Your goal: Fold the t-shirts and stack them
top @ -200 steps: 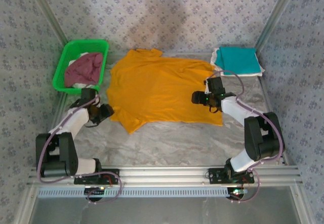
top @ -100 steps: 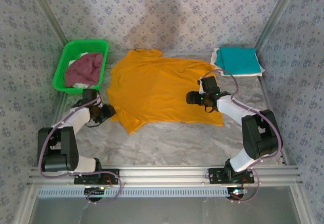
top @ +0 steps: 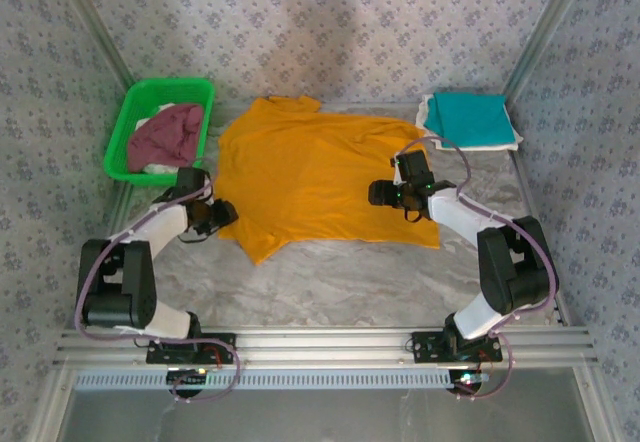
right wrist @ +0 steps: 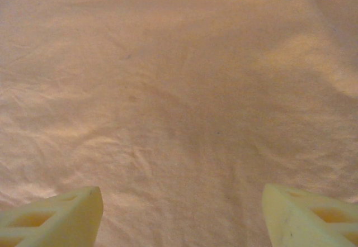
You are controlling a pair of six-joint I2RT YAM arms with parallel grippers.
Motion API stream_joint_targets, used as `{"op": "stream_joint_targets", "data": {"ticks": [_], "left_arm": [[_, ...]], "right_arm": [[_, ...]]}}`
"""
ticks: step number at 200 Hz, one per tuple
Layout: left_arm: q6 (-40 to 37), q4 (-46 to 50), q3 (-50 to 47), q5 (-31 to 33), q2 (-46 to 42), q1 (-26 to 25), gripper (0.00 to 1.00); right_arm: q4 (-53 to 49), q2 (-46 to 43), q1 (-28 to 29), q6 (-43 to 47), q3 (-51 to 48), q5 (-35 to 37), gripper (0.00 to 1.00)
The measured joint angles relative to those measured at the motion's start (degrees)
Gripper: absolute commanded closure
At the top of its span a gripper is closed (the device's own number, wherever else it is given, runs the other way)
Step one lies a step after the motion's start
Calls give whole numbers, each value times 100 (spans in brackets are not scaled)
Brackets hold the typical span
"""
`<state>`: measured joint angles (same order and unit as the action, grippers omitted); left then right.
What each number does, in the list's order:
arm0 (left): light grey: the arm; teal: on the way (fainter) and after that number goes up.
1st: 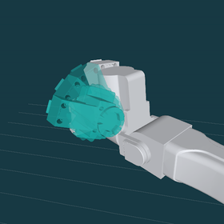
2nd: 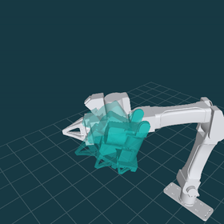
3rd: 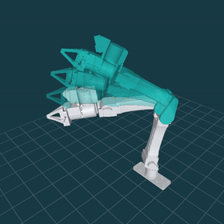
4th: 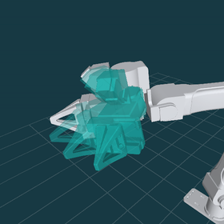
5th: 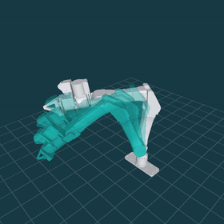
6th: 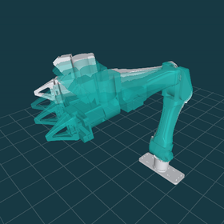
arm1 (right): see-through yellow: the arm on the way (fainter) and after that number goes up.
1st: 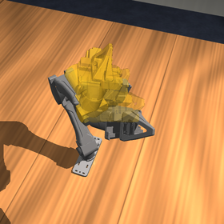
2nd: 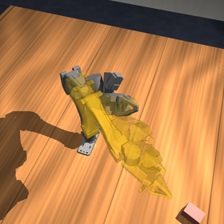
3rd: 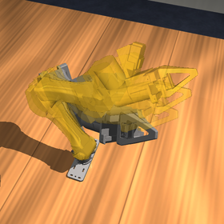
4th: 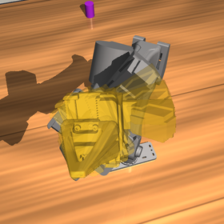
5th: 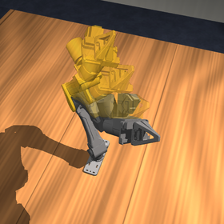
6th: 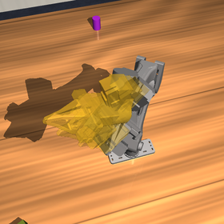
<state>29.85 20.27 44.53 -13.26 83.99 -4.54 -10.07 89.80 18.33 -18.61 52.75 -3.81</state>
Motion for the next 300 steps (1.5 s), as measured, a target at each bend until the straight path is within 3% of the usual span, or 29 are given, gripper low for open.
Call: {"op": "stream_joint_targets", "data": {"ticks": [87,153,164,231,264,285,300], "left_arm": [[44,-74,0,55,201,-151,100],[83,151,-136,175,-544,-160,100],[90,201,-197,195,-629,-160,79],[125,33,-308,190,-260,-166,70],[114,-118,-306,190,-24,-164,72],[61,-177,-306,190,105,-166,84],[66,-240,-306,195,155,-166,88]], "right_arm": [[-4,0,0,0,0,9,23],[-7,0,0,0,0,26,23],[-7,0,0,0,0,26,23],[0,116,0,-2,0,22,23],[2,116,0,-2,0,22,23],[0,116,0,-2,0,22,23],[0,116,0,-2,0,22,23]]}}
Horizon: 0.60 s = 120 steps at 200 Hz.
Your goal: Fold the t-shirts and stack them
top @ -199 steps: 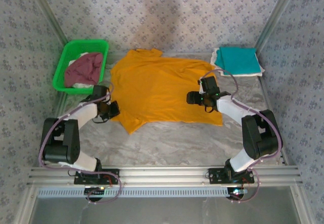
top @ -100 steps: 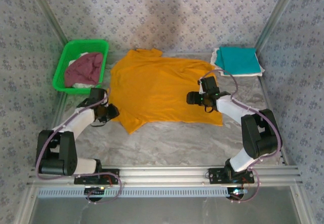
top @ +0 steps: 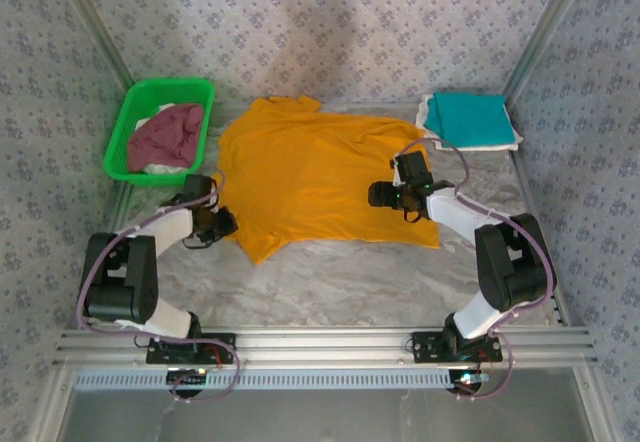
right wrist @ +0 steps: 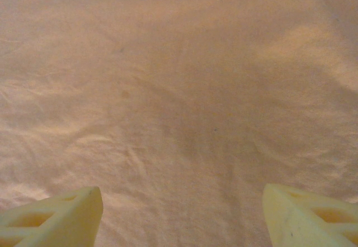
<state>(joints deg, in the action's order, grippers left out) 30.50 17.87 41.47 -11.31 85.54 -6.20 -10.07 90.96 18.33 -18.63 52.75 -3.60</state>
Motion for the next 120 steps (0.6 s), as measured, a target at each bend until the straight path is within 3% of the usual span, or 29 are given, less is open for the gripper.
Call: {"op": "stream_joint_targets", "data": {"ticks": [49,120], "left_arm": [[7,-7,11,-4,0,-31,100],[173,431,-7,20,-881,-186,100]], "right_arm": [[0,0,0,0,0,0,23],[-68,-9,-2,-7,0,52,23]]}}
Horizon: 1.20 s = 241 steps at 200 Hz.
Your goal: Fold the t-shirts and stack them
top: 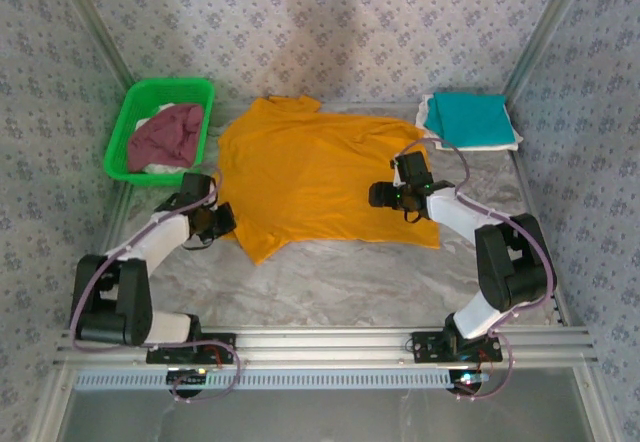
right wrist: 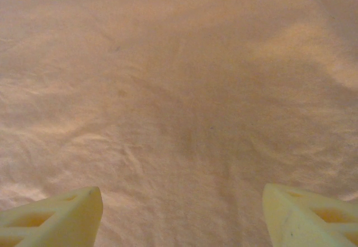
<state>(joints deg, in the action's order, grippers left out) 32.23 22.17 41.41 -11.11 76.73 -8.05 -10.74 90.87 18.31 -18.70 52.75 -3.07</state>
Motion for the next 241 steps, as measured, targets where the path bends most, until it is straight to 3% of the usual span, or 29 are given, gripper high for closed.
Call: {"op": "stream_joint_targets", "data": {"ticks": [94,131,172,241], "left_arm": [[1204,1314,-1145,66,-2527,-411,100],[1657,1788,-1322,120,-3357,-446,100],[1923,1834,-1346,164,-3536,-649,100],[1998,1757,-1377,361,-3497,-824,100]], "right_arm": [[-1010,-382,-129,-732,-258,225,22],[-1429,-1189,-833,-1143,-907,114,22],[-1598,-1569,-1746,-1270,-1384,-103,23],[-1279,-1399,-2033,-1261,-1504,-487,31]]}}
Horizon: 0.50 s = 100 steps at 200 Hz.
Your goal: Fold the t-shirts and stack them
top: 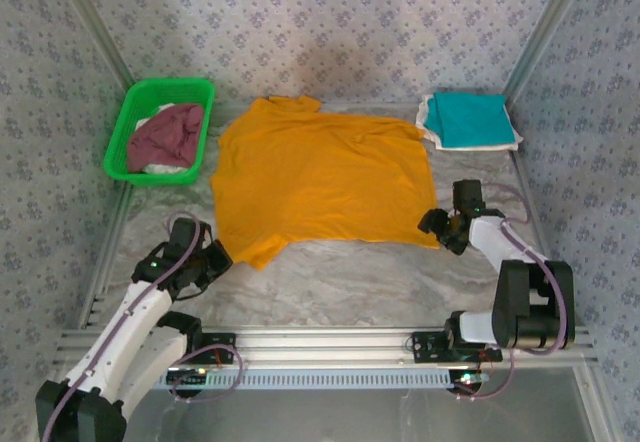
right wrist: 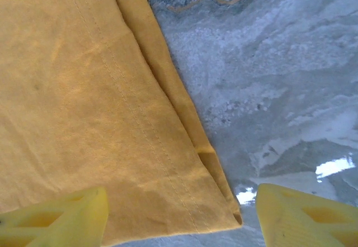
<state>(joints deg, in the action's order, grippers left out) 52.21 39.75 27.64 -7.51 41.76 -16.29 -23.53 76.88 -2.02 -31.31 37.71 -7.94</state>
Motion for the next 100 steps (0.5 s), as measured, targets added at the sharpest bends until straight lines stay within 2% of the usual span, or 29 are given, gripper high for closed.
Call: {"op": "stream_joint_targets", "data": {"ticks": [28,48,90,100], "left_arm": [[2,-107,-92,90,52,0,100],[0,-157,-111,153,50,0,100],[0,-260,-155,313,17,-2,100],[0,-262,-186,348,-11,-2,100]], "right_arm": [[151,208,2,0,-72,-111,35],[157,243,-9,-17,-72,-101,43],[210,328,-9,9,-98,-107,87],[219,332,-11,-59,-131,-157,93]]}}
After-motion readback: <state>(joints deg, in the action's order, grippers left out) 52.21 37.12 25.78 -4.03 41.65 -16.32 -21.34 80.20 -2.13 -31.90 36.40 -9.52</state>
